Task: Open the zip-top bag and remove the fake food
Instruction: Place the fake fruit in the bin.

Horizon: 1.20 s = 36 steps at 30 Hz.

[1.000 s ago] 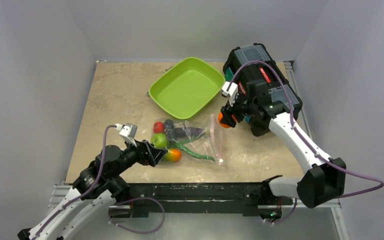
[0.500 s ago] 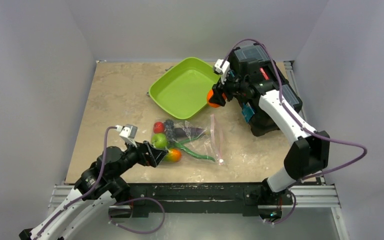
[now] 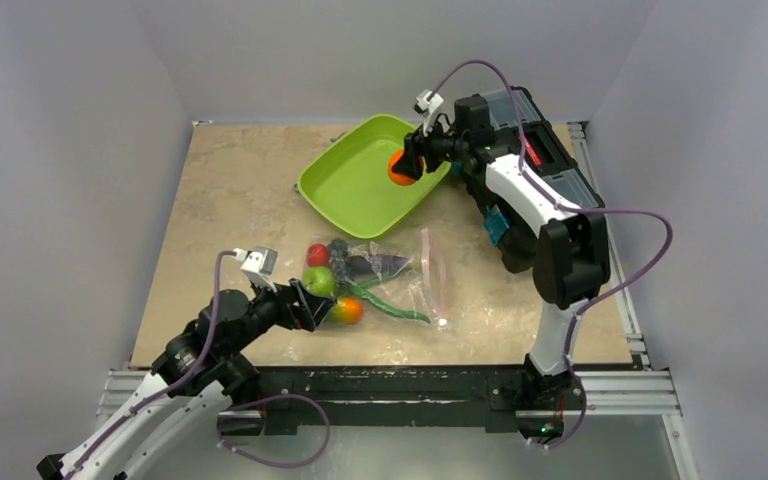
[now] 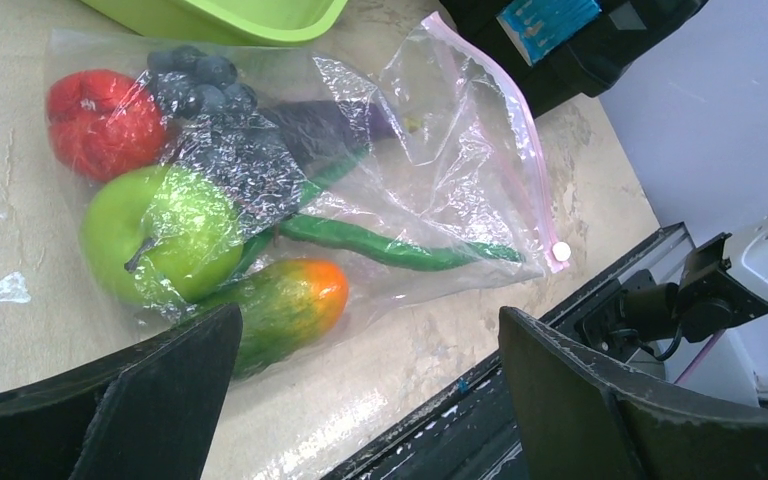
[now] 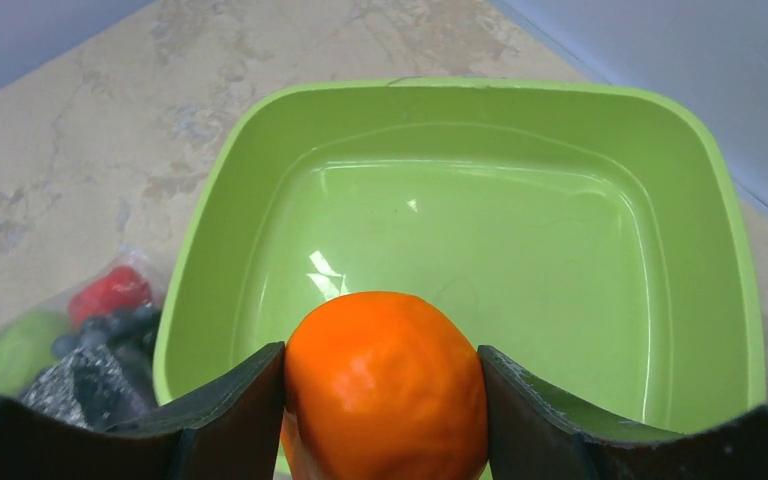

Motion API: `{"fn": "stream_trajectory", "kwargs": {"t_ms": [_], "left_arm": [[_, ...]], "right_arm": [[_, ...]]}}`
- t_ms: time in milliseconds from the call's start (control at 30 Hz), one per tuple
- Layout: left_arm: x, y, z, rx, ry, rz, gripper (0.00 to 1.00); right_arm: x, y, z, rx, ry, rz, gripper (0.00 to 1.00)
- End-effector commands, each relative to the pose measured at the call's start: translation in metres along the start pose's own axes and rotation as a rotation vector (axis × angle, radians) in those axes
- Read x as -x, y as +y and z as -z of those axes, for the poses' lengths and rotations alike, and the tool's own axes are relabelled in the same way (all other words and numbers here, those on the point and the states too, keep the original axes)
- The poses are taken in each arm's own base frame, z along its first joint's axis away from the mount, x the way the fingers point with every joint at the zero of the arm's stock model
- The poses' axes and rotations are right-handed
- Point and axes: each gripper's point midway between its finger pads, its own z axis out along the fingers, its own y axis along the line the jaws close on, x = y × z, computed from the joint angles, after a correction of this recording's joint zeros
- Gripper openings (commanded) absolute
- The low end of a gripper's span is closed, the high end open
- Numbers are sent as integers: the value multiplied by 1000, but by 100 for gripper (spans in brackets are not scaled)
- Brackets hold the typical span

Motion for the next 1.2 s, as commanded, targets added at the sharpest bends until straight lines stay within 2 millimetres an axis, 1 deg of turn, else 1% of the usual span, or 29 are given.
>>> {"fn": "stream_trajectory", "kwargs": {"t_ms": [0, 67, 167, 333, 433, 500, 600, 633, 733, 800, 900, 967, 1033, 1133, 1167], "left_arm": [[7, 1, -5, 9, -27, -25, 100], [7, 2, -5, 13, -26, -26, 100], [6, 4, -5, 19, -26, -26, 100], [4, 5, -4, 18, -25, -23, 100], [4, 2, -4, 7, -26, -16, 100], [4, 1, -3, -1, -25, -10, 100], [4, -4, -2, -20, -21, 4, 100], [4, -6, -2, -27, -16, 9, 100], [1, -12, -4, -55, 8, 19, 100], [-1, -18, -5, -79, 30, 25, 100], [-3, -27, -7, -116, 59, 30, 95], [-4, -32, -8, -140, 75, 32, 91], [-5, -38, -10, -162, 89, 36, 89], [-6, -44, -14, -186, 107, 43, 87], [-7, -45, -16, -191, 115, 44, 87]], "right_arm": [[29, -23, -21, -75, -82, -86, 16], [21, -32, -34, -100, -62, -131, 17], [8, -38, -50, -125, -31, -152, 18], [-20, -39, -72, -143, 30, -173, 31], [-32, -37, -81, -147, 62, -175, 45], [-38, -35, -85, -146, 77, -169, 57], [-36, -33, -85, -142, 78, -157, 74], [-34, -33, -84, -143, 76, -151, 78], [-24, -33, -77, -155, 64, -127, 88], [-16, -31, -70, -158, 54, -109, 90], [-3, -23, -56, -154, 35, -76, 92], [8, -13, -40, -134, 17, -28, 92], [18, 3, -20, -101, -2, 33, 91], [24, 31, 14, -44, -29, 125, 92], [23, 41, 25, -22, -35, 147, 92]]}}
